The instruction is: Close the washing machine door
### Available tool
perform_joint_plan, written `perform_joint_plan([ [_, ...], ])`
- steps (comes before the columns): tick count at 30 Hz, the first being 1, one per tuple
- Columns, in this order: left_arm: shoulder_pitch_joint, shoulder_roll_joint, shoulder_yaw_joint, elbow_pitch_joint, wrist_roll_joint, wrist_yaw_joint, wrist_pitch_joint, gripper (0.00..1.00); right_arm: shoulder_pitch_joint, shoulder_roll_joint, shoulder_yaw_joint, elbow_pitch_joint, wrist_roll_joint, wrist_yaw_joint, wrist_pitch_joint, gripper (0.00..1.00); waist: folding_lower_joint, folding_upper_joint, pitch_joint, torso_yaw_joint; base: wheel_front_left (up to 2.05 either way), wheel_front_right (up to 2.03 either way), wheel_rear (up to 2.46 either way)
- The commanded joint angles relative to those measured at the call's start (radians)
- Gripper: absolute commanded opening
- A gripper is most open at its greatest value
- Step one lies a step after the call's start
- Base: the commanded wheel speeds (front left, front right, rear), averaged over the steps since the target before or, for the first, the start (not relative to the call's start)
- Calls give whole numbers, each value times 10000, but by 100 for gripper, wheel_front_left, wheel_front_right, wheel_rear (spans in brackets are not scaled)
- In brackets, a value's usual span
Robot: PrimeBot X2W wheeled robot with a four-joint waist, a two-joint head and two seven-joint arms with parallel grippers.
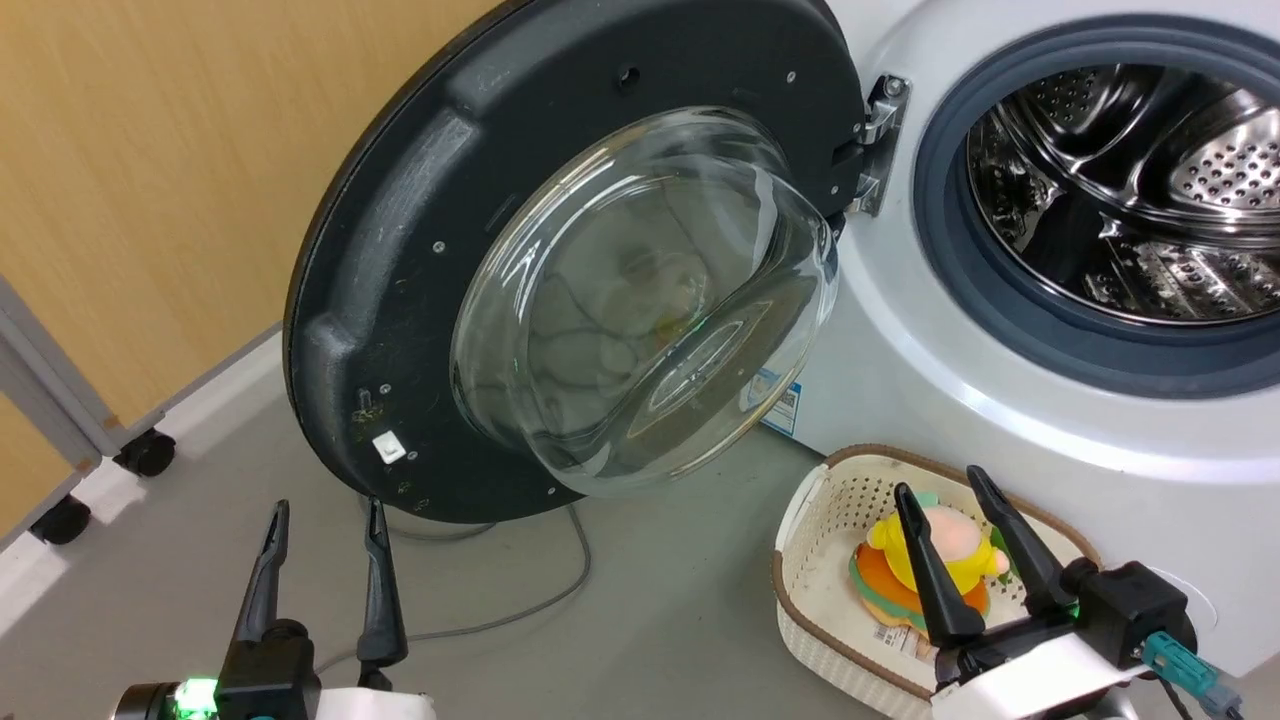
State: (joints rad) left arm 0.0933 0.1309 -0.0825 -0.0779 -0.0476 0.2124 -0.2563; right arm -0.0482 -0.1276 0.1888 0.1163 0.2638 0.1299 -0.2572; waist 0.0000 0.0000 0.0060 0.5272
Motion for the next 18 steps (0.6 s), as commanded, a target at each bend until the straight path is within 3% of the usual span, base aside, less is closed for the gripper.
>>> perform_joint_plan([
  [1, 69, 28, -7, 34, -32, -3, -55, 27, -32, -71, -39, -53, -33, 8, -45, 100, 0, 0, 59, 2, 0, 0, 0],
  [2, 40, 31, -9, 24, -64, -32, -55, 0, -20, -84, -56, -71, -50, 8, -45, 100, 0, 0, 97, 5, 0, 0, 0],
  [8, -462, 382, 215, 17, -445, -498, -42, 0, -7, -213, -168, -192, -153, 8, -42, 100, 0, 0, 410, 33, 0, 0, 0],
  [12, -1280, 1235, 600, 300, -574, -992, 59, 0, -1, -325, -266, -348, -241, 8, -9, 100, 0, 0, 633, 48, 0, 0, 0],
  [18, -2665, 2092, 1474, 647, -1660, -1708, 671, 0, -32, -388, -353, -680, -384, 8, 123, 100, 0, 0, 1113, -159, 0, 0, 0],
])
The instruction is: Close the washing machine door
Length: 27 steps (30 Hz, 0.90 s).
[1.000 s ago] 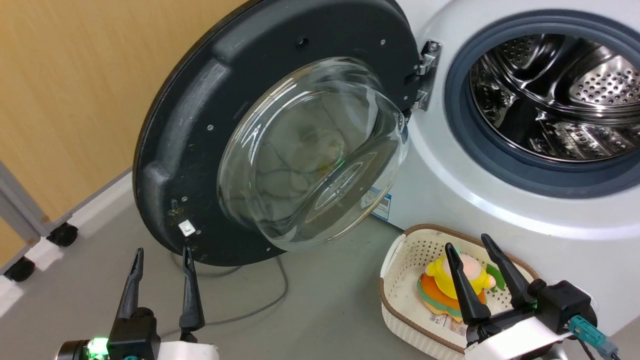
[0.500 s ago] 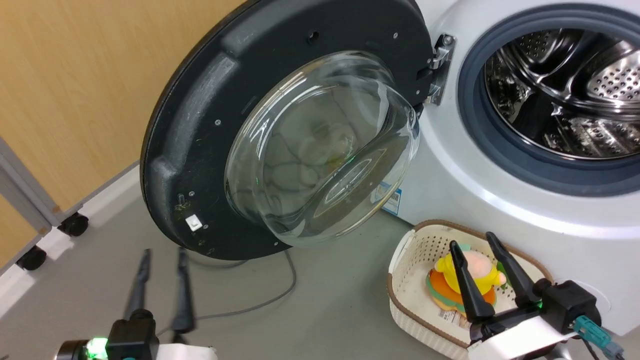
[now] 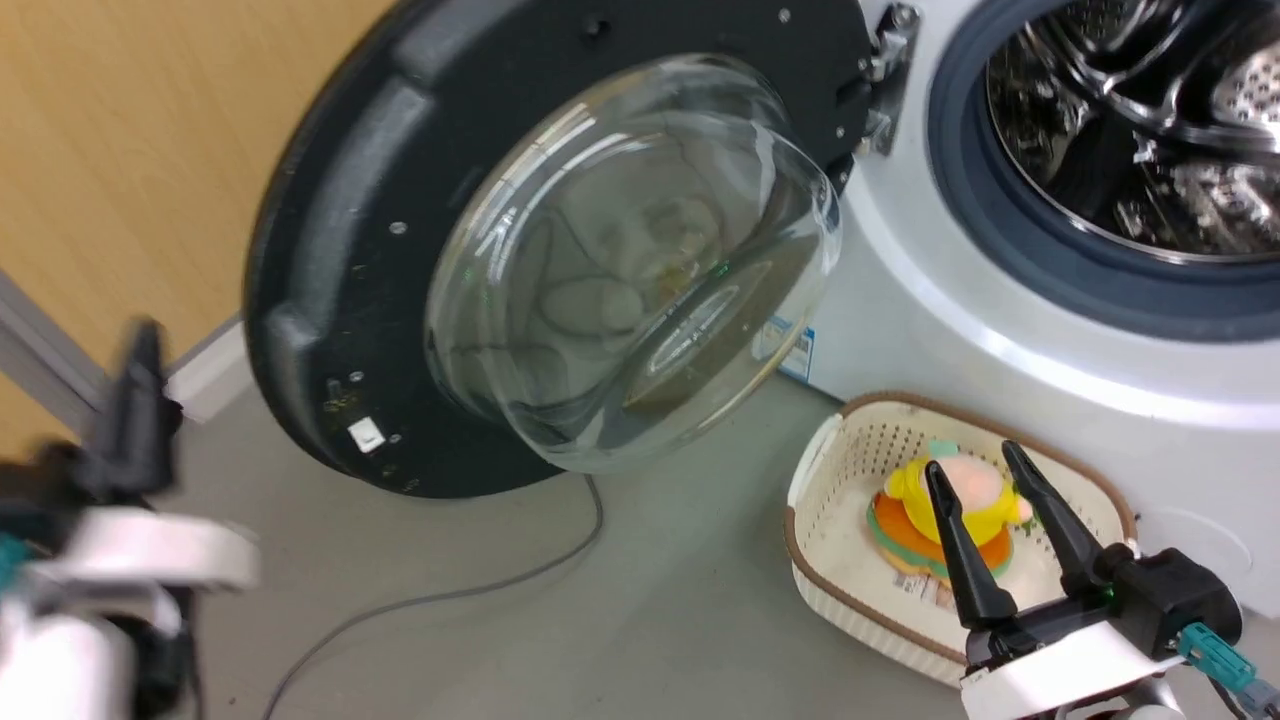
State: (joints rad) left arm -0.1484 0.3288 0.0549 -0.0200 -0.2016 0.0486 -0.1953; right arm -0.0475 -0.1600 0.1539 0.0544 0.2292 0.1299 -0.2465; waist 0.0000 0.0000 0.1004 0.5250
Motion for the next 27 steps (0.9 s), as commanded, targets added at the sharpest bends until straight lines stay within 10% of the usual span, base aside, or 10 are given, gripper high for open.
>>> perform_joint_plan([
  [1, -481, 289, 274, 213, -320, -195, 156, 0, -74, -87, 20, -107, -49, 8, 44, 100, 0, 0, 260, -201, 0, 0, 0],
  [16, -4125, 237, 3468, 4529, -6731, -1070, 3626, 0, -494, -299, 186, -233, 2, 8, 99, 100, 0, 0, 875, -953, 0, 0, 0],
  [27, -4406, -336, 4107, 5236, -9741, -695, 7327, 0, -413, -197, 105, -48, 48, 8, -3, 100, 0, 0, 686, -1169, 0, 0, 0],
])
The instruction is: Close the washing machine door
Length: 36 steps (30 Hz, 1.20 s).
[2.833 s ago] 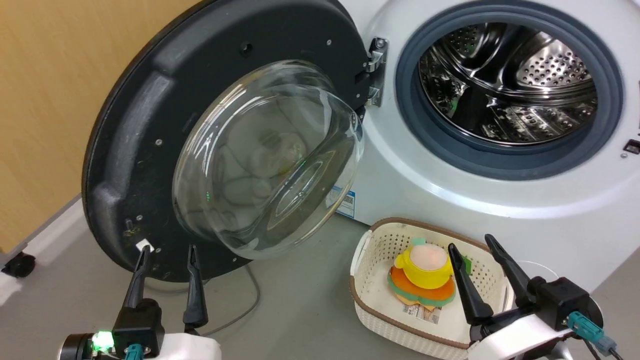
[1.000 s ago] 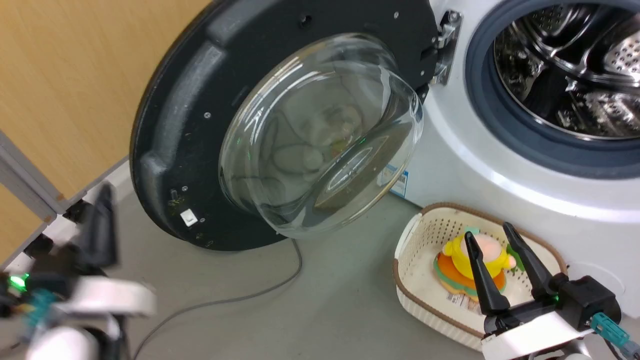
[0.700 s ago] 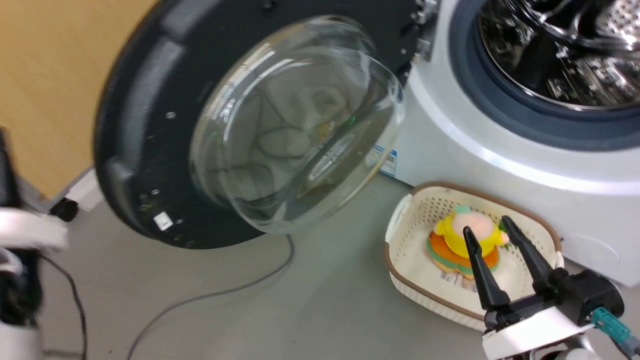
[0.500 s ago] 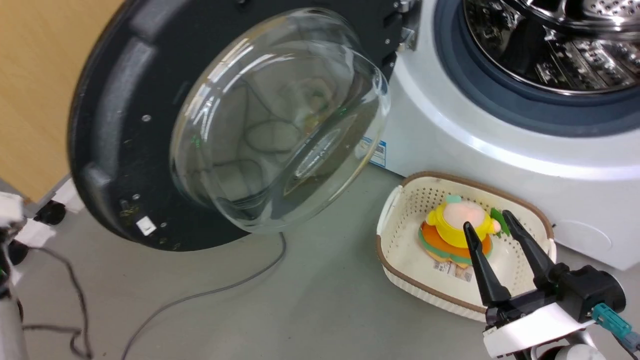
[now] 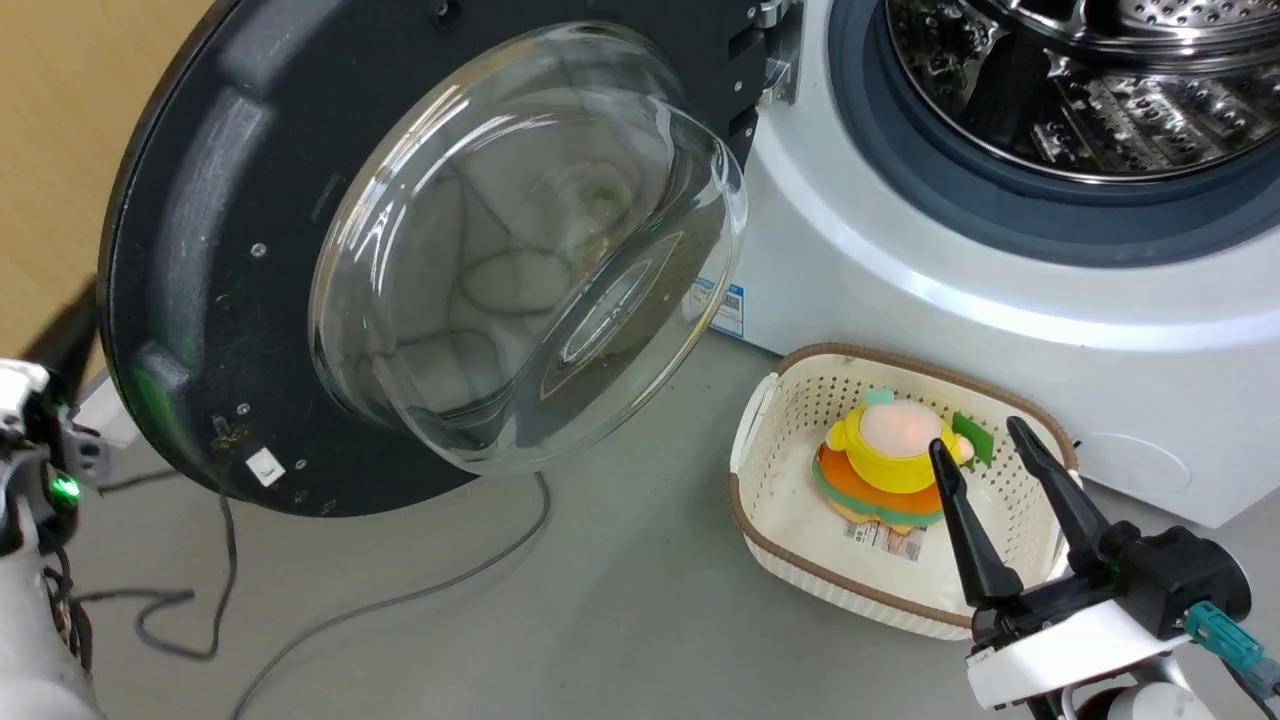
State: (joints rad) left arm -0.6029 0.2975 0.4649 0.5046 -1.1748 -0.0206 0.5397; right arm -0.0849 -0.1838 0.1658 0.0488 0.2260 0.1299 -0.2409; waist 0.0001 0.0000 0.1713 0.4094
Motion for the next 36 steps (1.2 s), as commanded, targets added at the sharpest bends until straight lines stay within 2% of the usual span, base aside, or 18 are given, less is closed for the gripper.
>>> perform_joint_plan([
  [1, 255, -26, -54, -72, -72, -44, 217, 0, -23, 61, -31, 37, 91, 8, -70, 100, -1, 0, -76, -31, 0, 0, 0],
  [7, 1018, -212, -338, -706, -379, -238, 1243, 0, 126, 177, -125, 139, 125, 8, -126, 100, -1, 0, -439, -135, 0, 0, 0],
  [12, 1735, -638, -610, -1448, -743, -221, 2080, 0, 290, 298, -256, 232, 155, 8, -162, 100, -1, 0, -834, -263, 0, 0, 0],
  [16, 2501, -1122, -939, -2313, -918, -38, 2670, 0, 472, 457, -438, 298, 195, 8, -184, 100, -1, 0, -1122, -405, 0, 0, 0],
  [23, 3946, -2060, -1718, -4273, -1315, 549, 3579, 0, 713, 632, -677, 327, 245, 8, -202, 100, -1, 0, -1383, -808, 0, 0, 0],
  [30, 5206, -2434, -2721, -5854, -2049, 1029, 3573, 0, 736, 700, -769, 279, 236, 8, -206, 100, -1, 0, -1368, -1605, 0, 0, 0],
  [36, 5812, -2466, -3823, -6531, -2752, 1182, 2989, 0, 744, 654, -829, 258, 217, 8, -207, 100, -1, 0, -1230, -2340, 0, 0, 0],
])
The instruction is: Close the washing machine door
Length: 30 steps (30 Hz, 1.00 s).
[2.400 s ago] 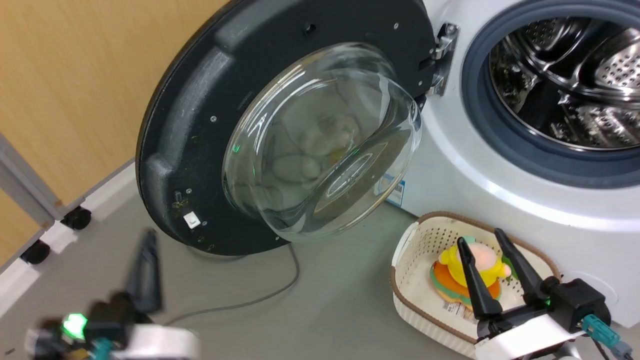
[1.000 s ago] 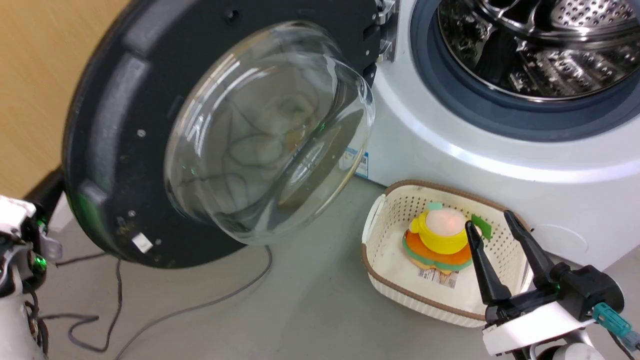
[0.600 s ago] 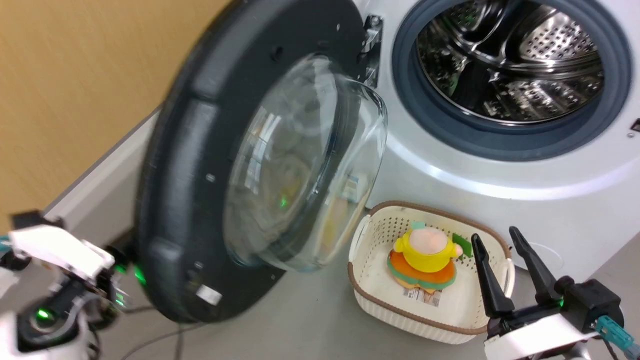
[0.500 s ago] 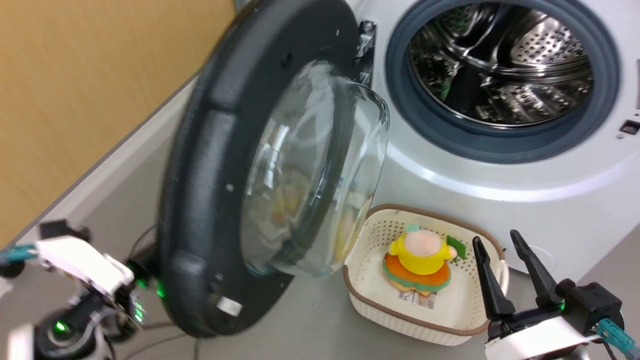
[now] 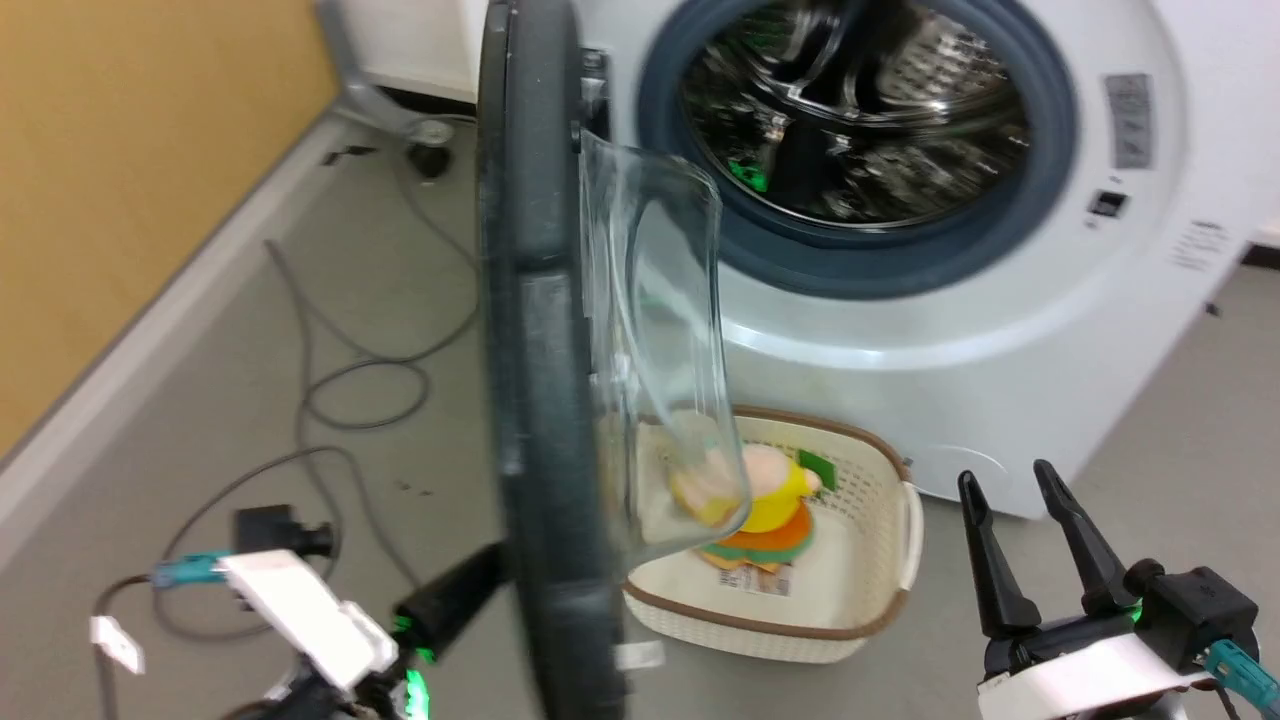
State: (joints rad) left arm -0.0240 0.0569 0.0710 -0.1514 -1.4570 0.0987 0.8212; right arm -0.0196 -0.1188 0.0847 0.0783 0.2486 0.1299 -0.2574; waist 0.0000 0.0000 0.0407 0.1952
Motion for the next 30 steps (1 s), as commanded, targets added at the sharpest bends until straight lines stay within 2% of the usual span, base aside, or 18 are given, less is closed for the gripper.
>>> perform_joint_plan([
  [1, 98, -61, -160, -77, -100, 6, -21, 0, 80, -6, -28, -45, -14, 8, -42, 100, 0, 0, 120, -355, 0, 0, 0],
  [10, 0, -64, -2118, -100, -877, -299, -1861, 0, -139, -31, 49, -80, -16, 8, -43, 100, 0, 0, 585, -2094, 0, 0, 0],
  [16, -855, -65, -2968, 568, -1258, -609, -3763, 0, -293, -1, 75, -100, 44, 8, -43, 100, 0, 0, 990, -3354, 0, 0, 0],
  [23, -2530, -65, -3476, 1999, -1574, -757, -6157, 0, -393, 135, 83, -149, 80, 8, -43, 100, 0, 0, 1480, -4573, 0, 0, 0],
  [26, -3472, -66, -3765, 2796, -1391, -881, -7072, 0, -463, 205, 82, -194, 93, 8, -43, 100, 0, 0, 1663, -4967, 0, 0, 0],
  [30, -4662, -66, -4091, 4048, -1352, -780, -8235, 0, -536, 306, 162, -209, 122, 8, -43, 100, 0, 0, 1816, -5385, 0, 0, 0],
])
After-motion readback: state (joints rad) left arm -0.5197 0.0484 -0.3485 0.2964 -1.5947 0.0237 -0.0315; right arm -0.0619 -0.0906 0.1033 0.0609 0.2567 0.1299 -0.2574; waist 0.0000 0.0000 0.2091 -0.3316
